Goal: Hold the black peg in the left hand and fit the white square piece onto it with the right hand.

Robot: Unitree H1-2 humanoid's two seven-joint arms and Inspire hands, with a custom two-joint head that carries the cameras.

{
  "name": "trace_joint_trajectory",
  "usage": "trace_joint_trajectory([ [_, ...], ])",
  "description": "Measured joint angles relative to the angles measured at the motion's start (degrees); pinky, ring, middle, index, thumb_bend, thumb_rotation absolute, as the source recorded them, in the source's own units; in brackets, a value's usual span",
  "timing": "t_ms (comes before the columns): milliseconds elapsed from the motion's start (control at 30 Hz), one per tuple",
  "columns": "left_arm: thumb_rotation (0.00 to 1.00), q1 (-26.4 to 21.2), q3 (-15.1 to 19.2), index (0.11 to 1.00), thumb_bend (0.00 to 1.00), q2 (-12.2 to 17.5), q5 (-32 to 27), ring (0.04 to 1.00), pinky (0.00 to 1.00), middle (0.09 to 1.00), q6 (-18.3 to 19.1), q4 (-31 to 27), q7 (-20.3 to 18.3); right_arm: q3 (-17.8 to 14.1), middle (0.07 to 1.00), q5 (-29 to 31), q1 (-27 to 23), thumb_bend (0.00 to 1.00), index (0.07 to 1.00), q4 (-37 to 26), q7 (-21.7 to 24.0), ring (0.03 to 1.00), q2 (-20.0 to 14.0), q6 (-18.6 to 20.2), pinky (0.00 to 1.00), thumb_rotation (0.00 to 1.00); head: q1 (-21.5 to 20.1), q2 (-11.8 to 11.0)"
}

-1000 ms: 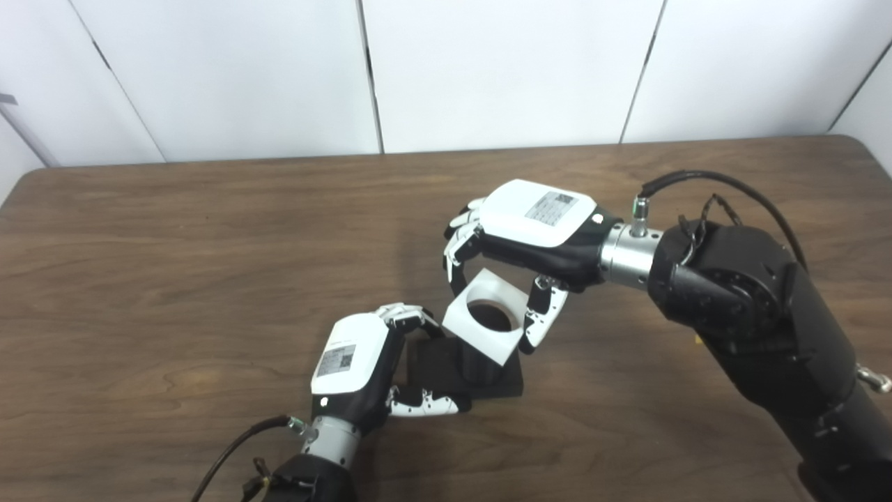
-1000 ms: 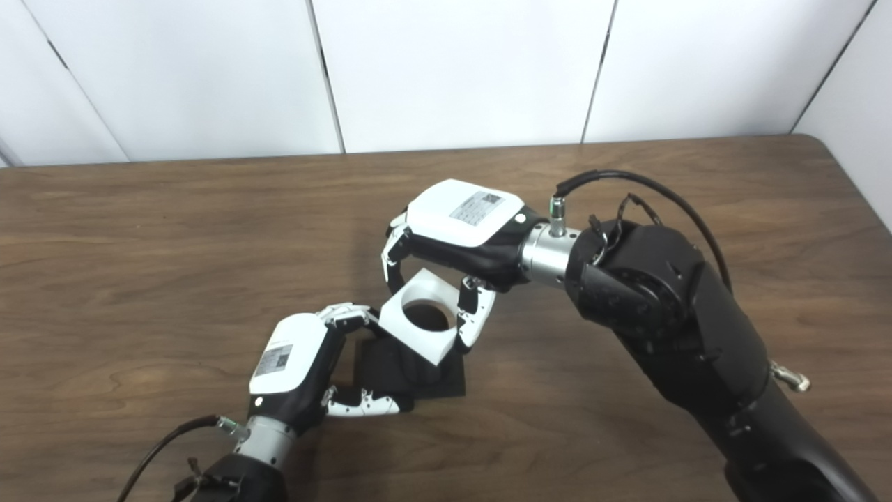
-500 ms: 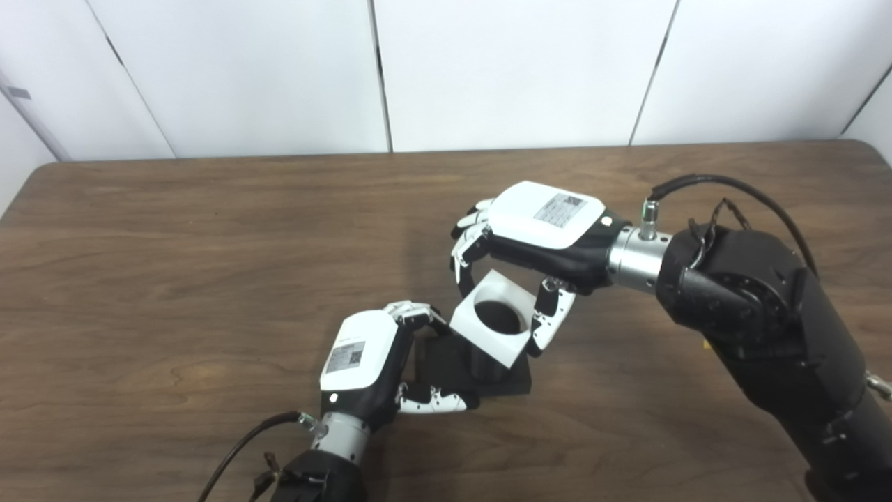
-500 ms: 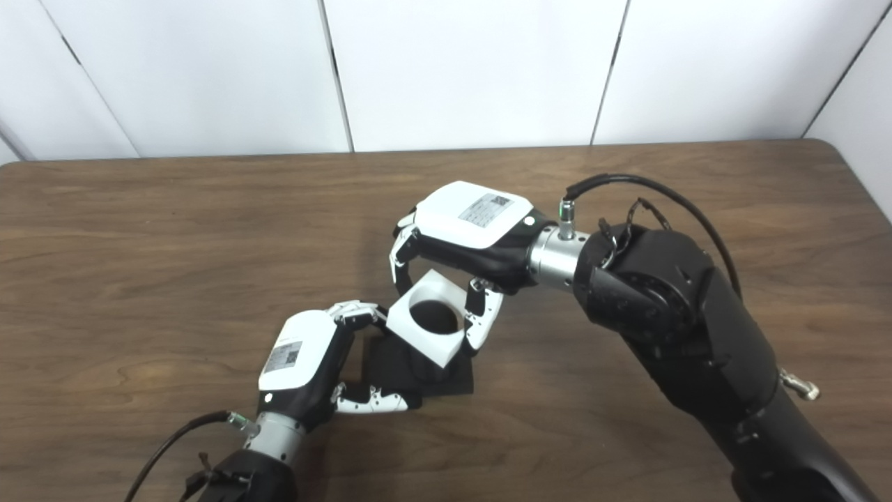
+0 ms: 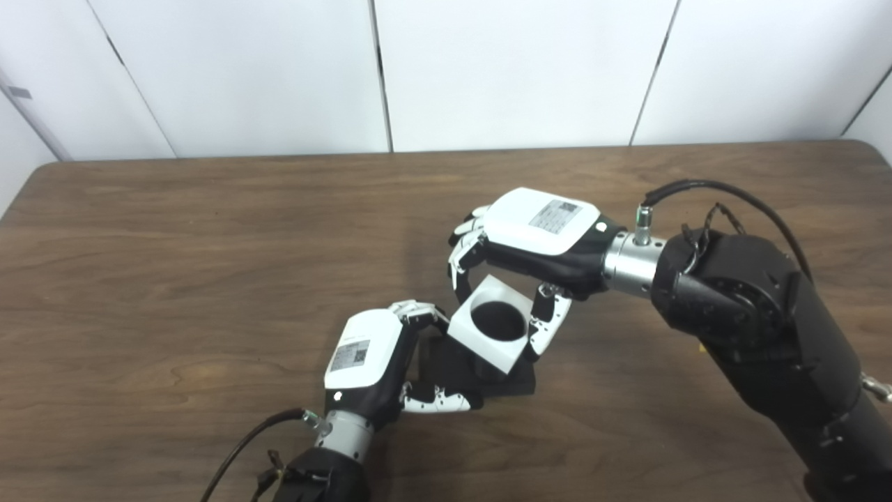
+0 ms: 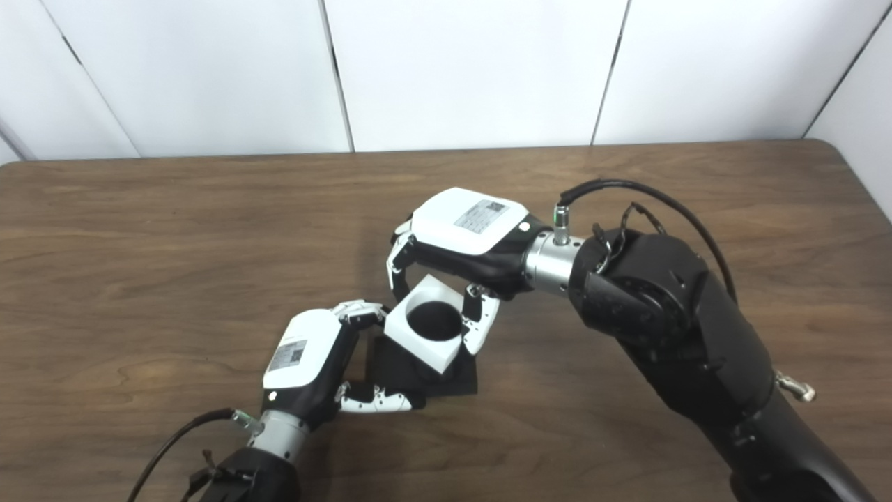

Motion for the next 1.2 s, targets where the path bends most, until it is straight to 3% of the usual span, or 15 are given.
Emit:
trace_joint_trajectory([
  [633, 0.05, -0.1, -0.2, 0.486, 0.52, -0.1, 0.3, 0.821, 0.76, 0.759, 0.2, 0.1, 0.0, 0.4, 0.752, -0.6, 0.1, 0.52, 0.489, 1.0, 0.1, 0.876, 0.0, 0.3, 0.89, 0.14, 0.3, 0.6],
  [1133, 0.05, -0.1, -0.5, 0.485, 0.52, -0.1, 0.5, 0.819, 0.75, 0.756, 0.3, -0.2, -0.3, 0.4, 0.770, -1.5, 3.1, 0.52, 0.494, 4.1, 0.1, 0.893, -0.3, 0.5, 0.89, 0.15, 0.3, 0.9],
  [1167, 0.05, -0.1, -0.5, 0.485, 0.52, -0.2, 0.5, 0.819, 0.75, 0.756, 0.3, -0.2, -0.4, 0.4, 0.774, -1.6, 3.1, 0.70, 0.565, 4.2, 0.1, 0.894, -0.3, 0.6, 0.90, 0.18, 0.3, 1.0],
  [1200, 0.05, -0.1, -0.5, 0.485, 0.52, -0.2, 0.5, 0.819, 0.75, 0.756, 0.3, -0.2, -0.4, 0.4, 0.775, -1.6, 3.2, 0.80, 0.602, 4.2, 0.1, 0.894, -0.3, 0.6, 0.90, 0.20, 0.3, 1.0],
])
